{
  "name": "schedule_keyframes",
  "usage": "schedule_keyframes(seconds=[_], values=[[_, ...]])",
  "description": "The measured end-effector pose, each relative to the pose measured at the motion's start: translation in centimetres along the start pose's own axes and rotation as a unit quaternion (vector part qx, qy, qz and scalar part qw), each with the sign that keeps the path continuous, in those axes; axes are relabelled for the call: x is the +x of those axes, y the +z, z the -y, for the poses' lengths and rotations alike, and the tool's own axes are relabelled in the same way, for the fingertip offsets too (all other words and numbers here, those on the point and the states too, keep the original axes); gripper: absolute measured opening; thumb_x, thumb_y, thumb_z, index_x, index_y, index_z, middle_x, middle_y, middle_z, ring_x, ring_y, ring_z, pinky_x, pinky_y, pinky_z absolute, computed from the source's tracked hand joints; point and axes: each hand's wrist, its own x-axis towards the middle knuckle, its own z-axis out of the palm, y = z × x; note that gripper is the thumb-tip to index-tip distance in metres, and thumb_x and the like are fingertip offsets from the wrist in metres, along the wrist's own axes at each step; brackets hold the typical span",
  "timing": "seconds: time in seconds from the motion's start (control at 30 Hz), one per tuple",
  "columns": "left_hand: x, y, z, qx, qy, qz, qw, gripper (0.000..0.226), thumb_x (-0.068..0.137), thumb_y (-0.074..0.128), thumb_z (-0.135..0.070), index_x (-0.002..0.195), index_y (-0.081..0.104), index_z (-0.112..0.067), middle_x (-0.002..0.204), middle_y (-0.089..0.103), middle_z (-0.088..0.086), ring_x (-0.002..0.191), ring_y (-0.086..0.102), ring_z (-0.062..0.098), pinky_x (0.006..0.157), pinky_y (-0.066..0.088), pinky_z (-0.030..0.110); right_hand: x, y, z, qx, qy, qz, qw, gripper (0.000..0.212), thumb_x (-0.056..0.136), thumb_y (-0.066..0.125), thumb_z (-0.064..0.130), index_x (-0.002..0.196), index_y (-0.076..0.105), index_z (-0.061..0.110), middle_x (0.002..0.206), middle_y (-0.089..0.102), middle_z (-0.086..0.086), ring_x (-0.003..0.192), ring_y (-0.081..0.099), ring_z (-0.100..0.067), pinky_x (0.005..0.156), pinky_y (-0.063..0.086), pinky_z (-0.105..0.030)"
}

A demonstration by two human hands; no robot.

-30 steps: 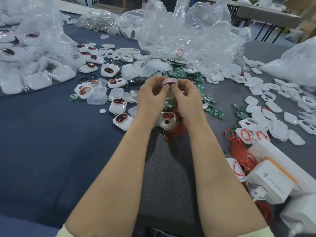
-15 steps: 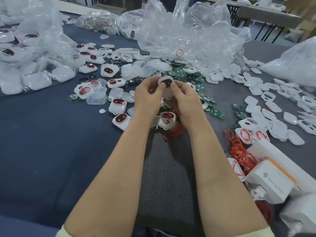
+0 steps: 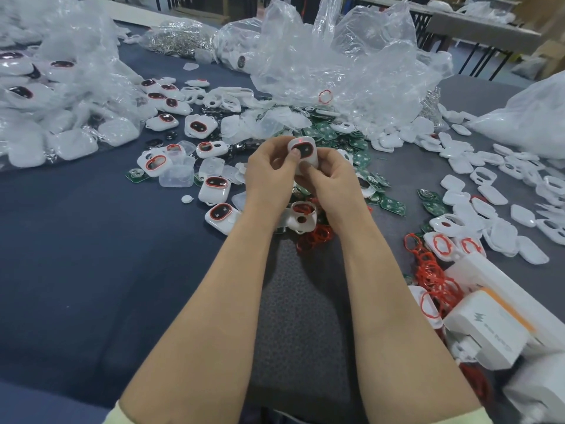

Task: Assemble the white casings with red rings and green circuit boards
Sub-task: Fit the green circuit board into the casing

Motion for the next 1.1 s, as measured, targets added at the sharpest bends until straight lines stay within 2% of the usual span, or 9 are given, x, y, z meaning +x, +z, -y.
schedule_keyframes(seconds=[0.23,0.3,0.43,0.6,0.73,0.83,0.9,0.97,1.1], values=[[0.0,-0.2,-1.4,-0.003,-0.021,-0.055,0.998,0.021,0.094,0.057,-0.008,0.113,0.065,-0.005,0.108,0.069,0.01,0.103,0.064,0.021,0.095,0.051,0.039,-0.3,1.5,0.8,0.004,0.0,-0.001,1.0,0.021,0.096,0.055,0.011,0.115,0.059,0.004,0.105,0.069,-0.017,0.095,0.068,-0.022,0.077,0.055,-0.024],[0.7,-1.1,-2.3,-0.009,-0.025,-0.086,0.996,0.023,0.093,0.057,-0.008,0.114,0.064,-0.004,0.111,0.068,0.012,0.105,0.064,0.023,0.097,0.05,0.04,0.2,3.3,1.6,0.0,-0.013,-0.012,1.0,0.02,0.096,0.055,0.014,0.111,0.061,0.003,0.102,0.068,-0.021,0.09,0.067,-0.025,0.079,0.056,-0.031],[3.0,-5.2,-4.4,-0.059,-0.044,-0.163,0.984,0.03,0.093,0.054,-0.004,0.122,0.059,-0.001,0.119,0.065,0.015,0.113,0.061,0.025,0.102,0.046,0.041,1.3,9.5,3.4,-0.015,-0.03,0.007,0.999,0.023,0.095,0.058,0.018,0.109,0.062,0.001,0.093,0.068,-0.017,0.075,0.063,-0.018,0.062,0.051,-0.024],[6.5,-14.2,-6.3,-0.056,-0.056,-0.295,0.952,0.045,0.092,0.053,-0.009,0.136,0.045,-0.001,0.138,0.052,0.017,0.128,0.05,0.026,0.108,0.04,0.04,3.5,21.6,6.1,-0.037,-0.002,0.06,0.998,0.019,0.086,0.067,0.018,0.098,0.055,0.01,0.1,0.066,-0.012,0.094,0.063,-0.027,0.089,0.051,-0.04],[8.6,-20.8,-6.9,-0.042,-0.07,-0.361,0.929,0.038,0.093,0.046,-0.009,0.129,0.049,0.0,0.135,0.053,0.02,0.121,0.054,0.034,0.102,0.045,0.046,5.2,29.9,8.0,-0.029,0.029,0.154,0.987,0.035,0.087,0.06,0.006,0.121,0.053,0.002,0.117,0.061,-0.022,0.102,0.061,-0.028,0.095,0.048,-0.045],[9.1,-22.9,-6.4,-0.053,-0.063,-0.378,0.922,0.021,0.093,0.046,-0.006,0.112,0.055,-0.007,0.123,0.06,0.016,0.103,0.061,0.026,0.093,0.051,0.037,5.2,32.0,7.4,-0.054,0.046,0.218,0.973,0.053,0.087,0.052,-0.002,0.139,0.04,0.007,0.13,0.054,-0.02,0.114,0.057,-0.03,0.1,0.046,-0.045],[9.3,-23.0,-5.6,-0.059,-0.063,-0.38,0.921,0.022,0.091,0.045,-0.004,0.109,0.057,-0.007,0.117,0.061,0.011,0.092,0.057,0.019,0.076,0.05,0.018,4.9,31.2,6.2,-0.051,0.026,0.19,0.98,0.049,0.088,0.049,-0.004,0.136,0.043,0.006,0.13,0.053,-0.016,0.115,0.056,-0.029,0.101,0.045,-0.045],[9.4,-22.1,-4.8,-0.057,-0.065,-0.383,0.92,0.022,0.091,0.045,-0.004,0.109,0.056,-0.01,0.12,0.058,0.008,0.089,0.053,0.014,0.065,0.044,0.01,5.0,29.1,5.1,-0.031,0.011,0.148,0.988,0.034,0.09,0.045,-0.004,0.122,0.052,0.004,0.114,0.059,-0.016,0.095,0.063,-0.027,0.094,0.05,-0.047],[8.9,-19.2,-3.7,-0.055,-0.065,-0.337,0.938,0.014,0.092,0.046,-0.005,0.1,0.054,-0.014,0.116,0.062,0.013,0.093,0.055,0.017,0.091,0.048,0.033,6.9,22.7,3.5,-0.144,-0.006,0.05,0.988,0.02,0.086,0.049,0.002,0.095,0.06,0.016,0.098,0.069,-0.012,0.087,0.063,-0.024,0.089,0.052,-0.044]])
